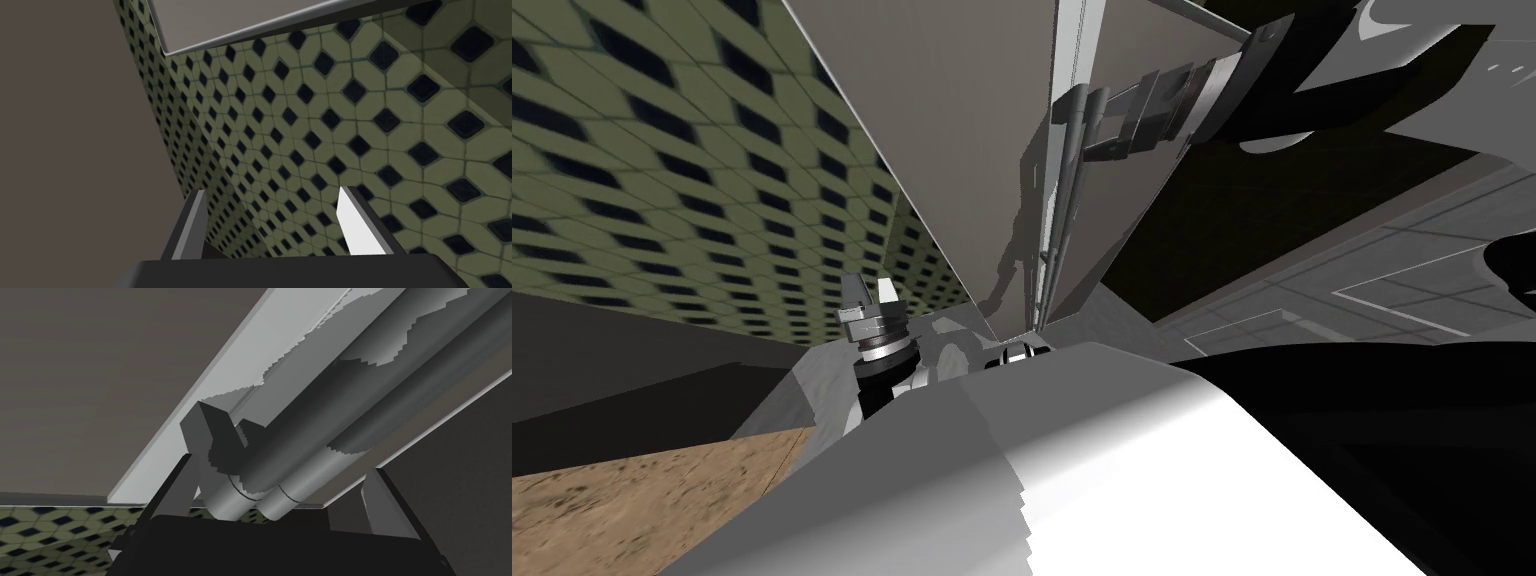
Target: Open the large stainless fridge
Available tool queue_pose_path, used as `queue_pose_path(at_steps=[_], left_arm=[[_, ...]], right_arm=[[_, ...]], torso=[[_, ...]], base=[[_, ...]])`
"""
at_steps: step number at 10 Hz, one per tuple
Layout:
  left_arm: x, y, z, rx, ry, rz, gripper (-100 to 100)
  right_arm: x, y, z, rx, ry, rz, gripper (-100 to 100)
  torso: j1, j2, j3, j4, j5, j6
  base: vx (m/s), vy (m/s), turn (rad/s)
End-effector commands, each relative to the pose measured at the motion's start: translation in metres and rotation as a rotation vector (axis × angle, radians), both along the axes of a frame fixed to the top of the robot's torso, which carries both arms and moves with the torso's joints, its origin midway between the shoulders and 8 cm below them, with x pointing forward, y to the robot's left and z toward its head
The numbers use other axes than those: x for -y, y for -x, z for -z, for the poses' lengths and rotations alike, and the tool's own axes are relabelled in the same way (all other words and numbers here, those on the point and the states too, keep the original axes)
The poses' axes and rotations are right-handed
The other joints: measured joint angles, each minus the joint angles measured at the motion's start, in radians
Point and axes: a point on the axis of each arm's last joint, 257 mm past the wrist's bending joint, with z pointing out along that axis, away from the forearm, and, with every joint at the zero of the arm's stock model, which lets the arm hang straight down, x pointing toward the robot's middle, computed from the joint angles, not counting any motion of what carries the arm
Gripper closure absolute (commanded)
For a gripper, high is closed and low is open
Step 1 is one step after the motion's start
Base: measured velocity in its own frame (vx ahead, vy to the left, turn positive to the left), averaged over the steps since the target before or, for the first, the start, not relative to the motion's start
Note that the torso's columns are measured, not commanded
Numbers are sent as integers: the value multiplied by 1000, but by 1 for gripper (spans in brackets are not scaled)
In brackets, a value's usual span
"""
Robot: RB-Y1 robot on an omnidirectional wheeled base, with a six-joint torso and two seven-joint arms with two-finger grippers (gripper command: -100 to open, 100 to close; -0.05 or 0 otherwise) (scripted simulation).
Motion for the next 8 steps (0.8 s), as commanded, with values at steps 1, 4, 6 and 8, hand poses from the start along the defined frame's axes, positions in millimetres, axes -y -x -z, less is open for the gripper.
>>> queue_pose_path(at_steps=[1,4,6,8], left_arm=[[0,0,0,0,0,0,0],[0,0,0,0,0,0,0],[0,0,0,0,0,0,0],[0,0,0,0,0,0,0]], right_arm=[[1,-1,1,-2,0,4,-100],[21,-12,1,-3,-11,60,100],[21,-12,1,-3,-11,60,100],[36,-21,1,-4,-15,105,100]], torso=[[-2,0,0,-1,-1,0],[-3,2,3,-3,-5,5],[2,3,5,-2,0,-2],[9,4,4,-2,1,0]], base=[[3,-11,-23],[-72,90,-142],[-47,69,1],[-102,147,-145]])
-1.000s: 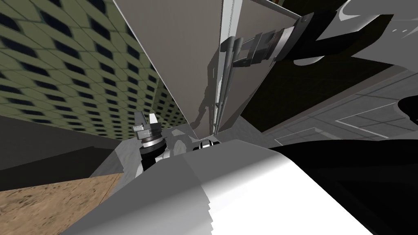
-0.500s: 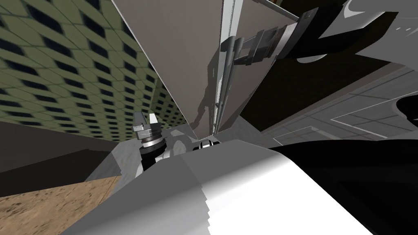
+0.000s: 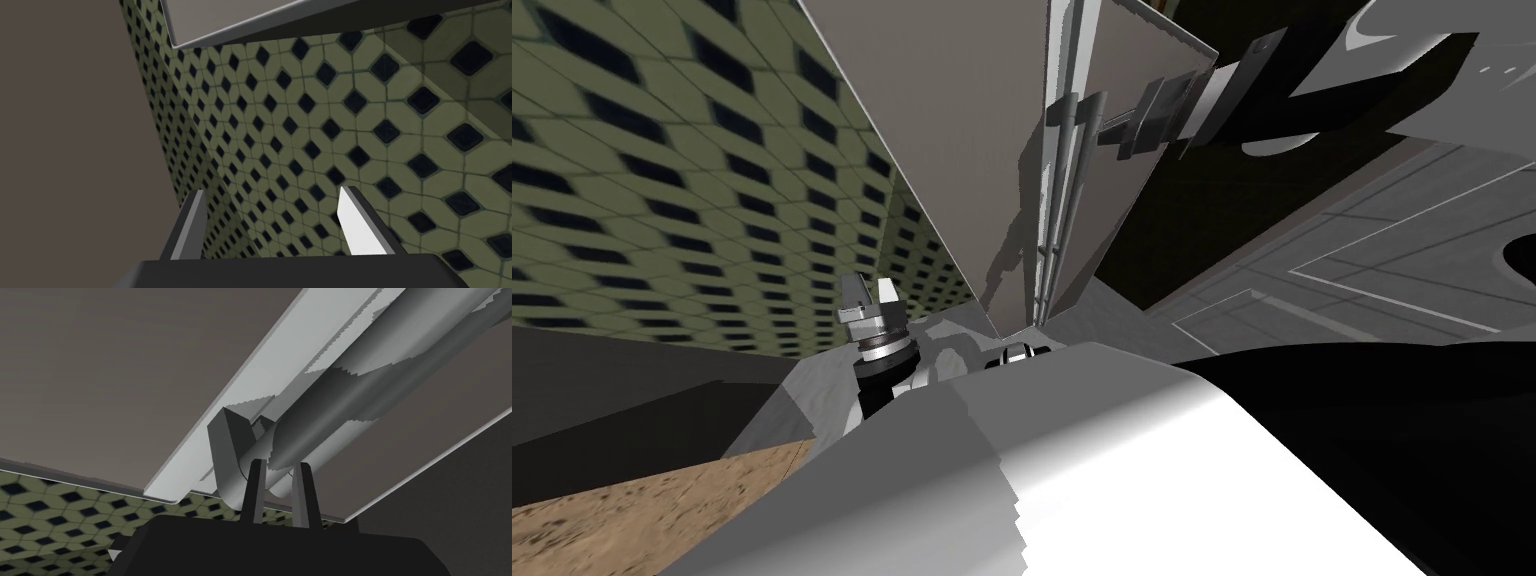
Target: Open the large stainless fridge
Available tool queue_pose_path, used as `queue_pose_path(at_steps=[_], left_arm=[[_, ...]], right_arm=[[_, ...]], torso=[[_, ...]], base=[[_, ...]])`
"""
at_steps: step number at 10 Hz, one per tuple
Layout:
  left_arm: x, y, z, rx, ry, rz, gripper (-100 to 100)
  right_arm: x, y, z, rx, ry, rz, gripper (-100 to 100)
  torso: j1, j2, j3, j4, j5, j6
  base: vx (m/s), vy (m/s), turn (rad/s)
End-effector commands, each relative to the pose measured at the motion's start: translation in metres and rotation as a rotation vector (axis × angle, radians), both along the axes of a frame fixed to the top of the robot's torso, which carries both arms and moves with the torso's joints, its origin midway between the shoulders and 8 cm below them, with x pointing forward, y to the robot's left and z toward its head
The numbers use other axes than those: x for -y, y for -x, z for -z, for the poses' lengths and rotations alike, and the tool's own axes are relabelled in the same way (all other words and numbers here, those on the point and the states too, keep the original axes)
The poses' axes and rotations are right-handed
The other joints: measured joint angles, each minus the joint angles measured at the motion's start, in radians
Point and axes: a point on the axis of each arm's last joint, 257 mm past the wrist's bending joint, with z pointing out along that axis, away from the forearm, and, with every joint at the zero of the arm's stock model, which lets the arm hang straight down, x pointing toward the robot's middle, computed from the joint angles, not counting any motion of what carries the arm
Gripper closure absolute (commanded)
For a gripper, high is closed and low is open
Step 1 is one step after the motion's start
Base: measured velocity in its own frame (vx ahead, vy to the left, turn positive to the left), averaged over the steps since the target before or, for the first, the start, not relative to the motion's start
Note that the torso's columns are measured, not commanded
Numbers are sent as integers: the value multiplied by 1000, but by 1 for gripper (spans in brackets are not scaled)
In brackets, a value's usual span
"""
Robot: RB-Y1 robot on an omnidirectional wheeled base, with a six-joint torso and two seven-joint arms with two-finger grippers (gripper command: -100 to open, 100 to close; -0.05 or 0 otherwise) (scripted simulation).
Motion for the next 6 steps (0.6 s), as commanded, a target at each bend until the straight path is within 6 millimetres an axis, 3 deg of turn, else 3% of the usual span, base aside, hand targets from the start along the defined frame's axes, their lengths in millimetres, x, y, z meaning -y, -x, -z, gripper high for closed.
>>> queue_pose_path(at_steps=[1,2,3,5,6], left_arm=[[0,0,0,0,0,0,0],[0,0,0,0,0,0,0],[0,0,0,0,0,0,0],[0,0,0,0,0,0,0],[0,0,0,0,0,0,0]], right_arm=[[1,0,3,-7,6,3,100],[17,-8,3,-8,3,48,100],[18,-8,5,-6,13,51,100],[17,-8,3,-8,3,48,100],[33,-15,4,-9,0,92,100]], torso=[[-6,-1,-1,0,-2,2],[-19,-7,-5,-2,-8,4],[-23,-5,-5,-1,-11,6],[-30,-14,-10,-4,-12,5],[-34,-17,-12,-5,-14,5]], base=[[-85,129,24],[-177,214,-204],[-164,224,-141],[-28,44,15],[-81,111,-220]])
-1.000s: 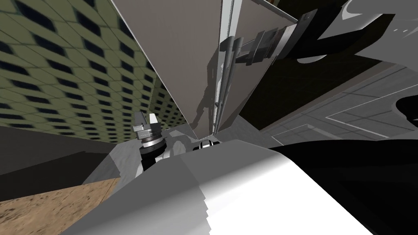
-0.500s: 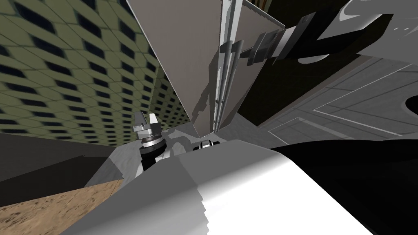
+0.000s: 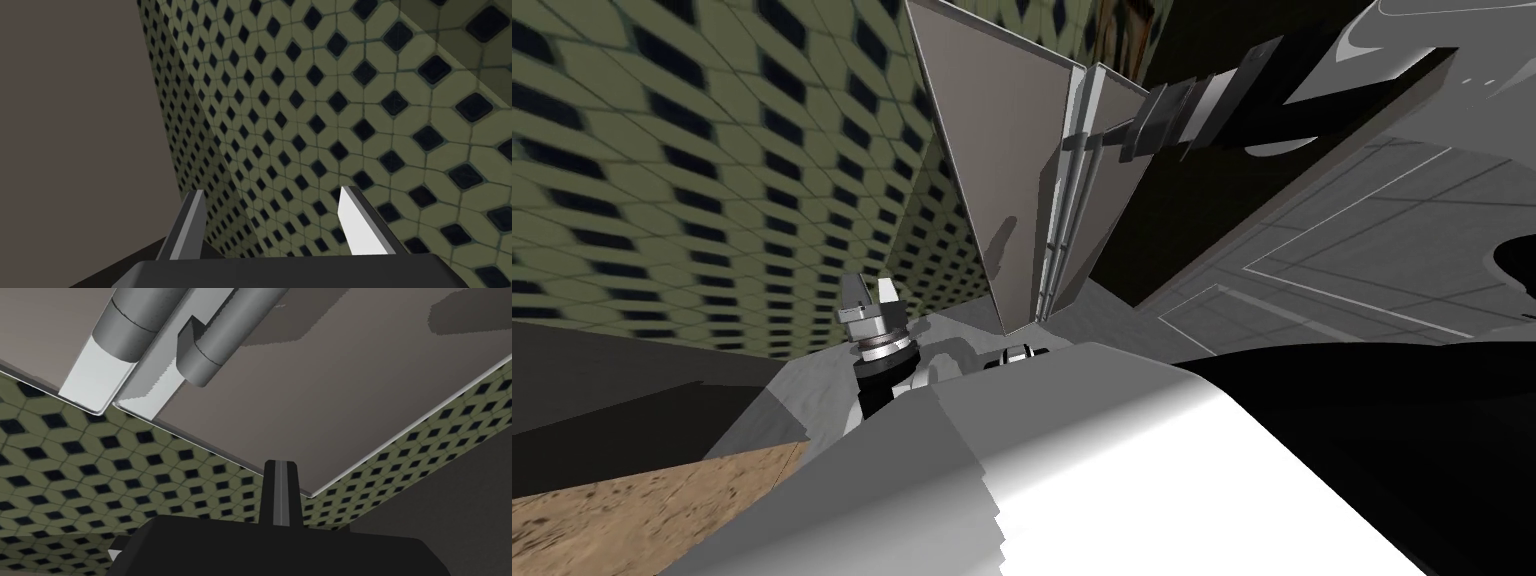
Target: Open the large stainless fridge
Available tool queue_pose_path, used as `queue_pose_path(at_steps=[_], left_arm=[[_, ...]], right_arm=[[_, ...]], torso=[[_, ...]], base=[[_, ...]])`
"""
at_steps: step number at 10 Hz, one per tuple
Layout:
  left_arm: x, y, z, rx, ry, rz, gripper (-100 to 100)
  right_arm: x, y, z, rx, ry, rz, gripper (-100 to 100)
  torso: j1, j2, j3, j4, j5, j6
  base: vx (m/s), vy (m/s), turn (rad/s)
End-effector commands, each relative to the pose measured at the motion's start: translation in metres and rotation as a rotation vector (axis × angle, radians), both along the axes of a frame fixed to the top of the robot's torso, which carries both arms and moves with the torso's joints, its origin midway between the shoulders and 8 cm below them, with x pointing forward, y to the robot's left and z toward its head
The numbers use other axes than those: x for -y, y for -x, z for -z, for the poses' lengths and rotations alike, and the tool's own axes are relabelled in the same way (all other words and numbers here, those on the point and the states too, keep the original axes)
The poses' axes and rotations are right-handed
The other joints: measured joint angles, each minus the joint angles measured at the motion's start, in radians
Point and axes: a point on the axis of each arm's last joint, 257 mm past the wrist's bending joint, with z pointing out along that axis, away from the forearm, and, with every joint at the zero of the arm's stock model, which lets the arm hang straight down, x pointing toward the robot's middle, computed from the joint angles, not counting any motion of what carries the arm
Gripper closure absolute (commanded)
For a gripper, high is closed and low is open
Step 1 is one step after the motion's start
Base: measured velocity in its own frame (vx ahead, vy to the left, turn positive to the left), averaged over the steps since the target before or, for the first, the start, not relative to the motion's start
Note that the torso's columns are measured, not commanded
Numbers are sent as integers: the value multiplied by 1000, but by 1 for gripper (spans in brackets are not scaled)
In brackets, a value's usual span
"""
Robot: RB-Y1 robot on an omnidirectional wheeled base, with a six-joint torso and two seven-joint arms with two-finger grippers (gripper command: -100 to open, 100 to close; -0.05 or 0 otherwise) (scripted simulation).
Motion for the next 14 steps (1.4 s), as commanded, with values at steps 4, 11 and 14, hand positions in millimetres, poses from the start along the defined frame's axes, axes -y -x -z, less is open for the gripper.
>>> queue_pose_path(at_steps=[4,11,14], left_arm=[[0,0,0,0,0,0,0],[0,0,0,0,0,0,0],[0,0,0,0,0,0,0]], right_arm=[[32,-13,0,-1,-10,88,100],[56,-20,-3,-23,-4,162,-100],[84,-27,-6,-39,0,246,-100]], torso=[[7,7,5,3,3,0],[10,10,6,3,4,0],[13,8,5,3,5,0]], base=[[-122,130,-93],[68,79,-62],[109,120,-107]])
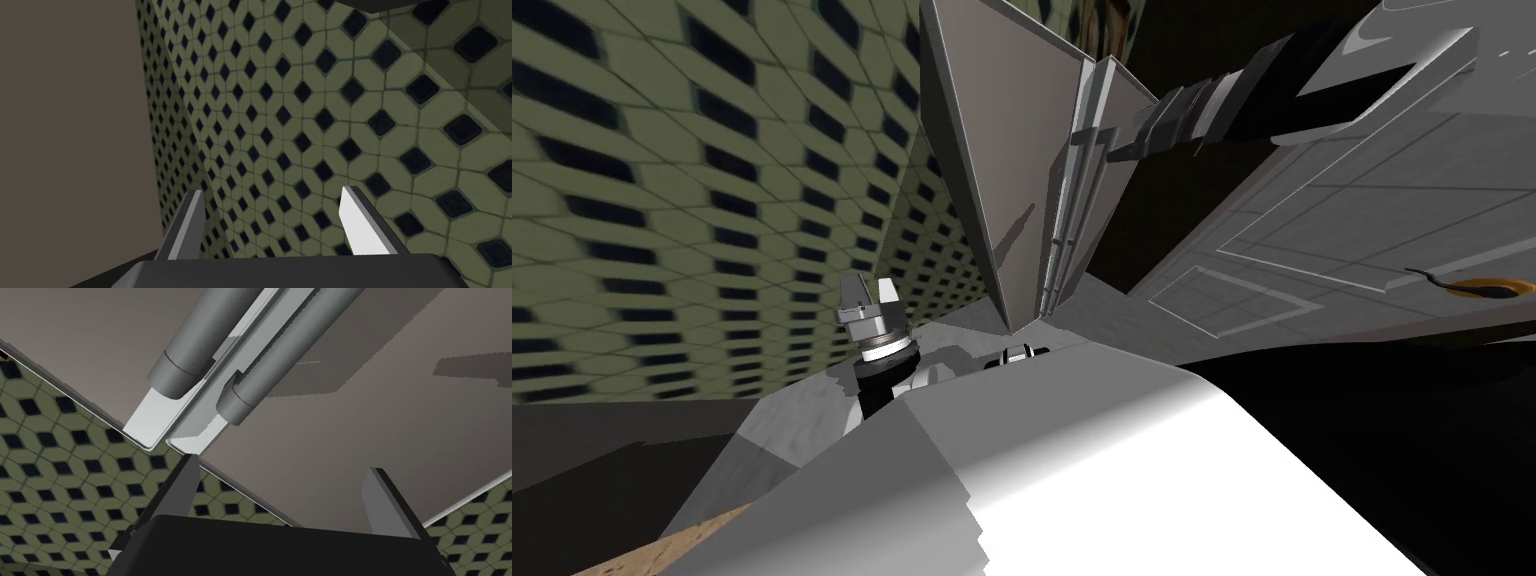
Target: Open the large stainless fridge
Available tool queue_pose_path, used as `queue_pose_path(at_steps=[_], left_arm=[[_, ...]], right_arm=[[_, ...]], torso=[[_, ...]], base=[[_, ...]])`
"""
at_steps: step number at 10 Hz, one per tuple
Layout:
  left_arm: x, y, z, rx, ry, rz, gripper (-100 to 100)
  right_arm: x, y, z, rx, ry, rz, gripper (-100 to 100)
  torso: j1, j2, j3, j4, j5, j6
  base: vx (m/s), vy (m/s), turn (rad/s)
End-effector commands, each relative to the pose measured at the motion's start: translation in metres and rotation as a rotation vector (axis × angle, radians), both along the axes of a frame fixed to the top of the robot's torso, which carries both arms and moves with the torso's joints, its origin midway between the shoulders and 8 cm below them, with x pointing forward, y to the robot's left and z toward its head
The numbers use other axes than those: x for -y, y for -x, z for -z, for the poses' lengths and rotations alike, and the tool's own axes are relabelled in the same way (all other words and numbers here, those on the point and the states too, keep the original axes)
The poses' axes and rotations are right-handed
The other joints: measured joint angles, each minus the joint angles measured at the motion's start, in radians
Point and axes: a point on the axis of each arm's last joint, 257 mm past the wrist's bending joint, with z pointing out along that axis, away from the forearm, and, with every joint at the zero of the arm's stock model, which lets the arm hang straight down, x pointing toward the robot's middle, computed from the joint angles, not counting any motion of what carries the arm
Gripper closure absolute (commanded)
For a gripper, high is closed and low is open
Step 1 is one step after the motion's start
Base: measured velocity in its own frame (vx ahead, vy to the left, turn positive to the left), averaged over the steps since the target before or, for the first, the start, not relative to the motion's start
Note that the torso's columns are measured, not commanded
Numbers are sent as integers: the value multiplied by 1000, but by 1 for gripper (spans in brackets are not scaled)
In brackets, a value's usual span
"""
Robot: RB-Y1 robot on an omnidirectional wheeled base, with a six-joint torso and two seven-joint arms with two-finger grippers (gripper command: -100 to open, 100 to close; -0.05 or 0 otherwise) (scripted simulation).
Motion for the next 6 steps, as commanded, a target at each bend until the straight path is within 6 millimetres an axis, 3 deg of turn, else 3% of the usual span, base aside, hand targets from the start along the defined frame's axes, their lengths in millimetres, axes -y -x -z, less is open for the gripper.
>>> queue_pose_path(at_steps=[1,4,6], left_arm=[[0,0,0,0,0,0,0],[0,0,0,0,0,0,0],[0,0,0,0,0,0,0]], right_arm=[[21,-4,-4,-9,3,62,-100],[36,-6,-7,-14,7,107,-100],[58,-8,-13,-19,14,172,-100]], torso=[[-1,0,0,0,0,0],[-2,0,0,0,-1,0],[-2,2,2,1,-1,1]], base=[[127,123,-125],[118,126,-76],[130,170,-139]])
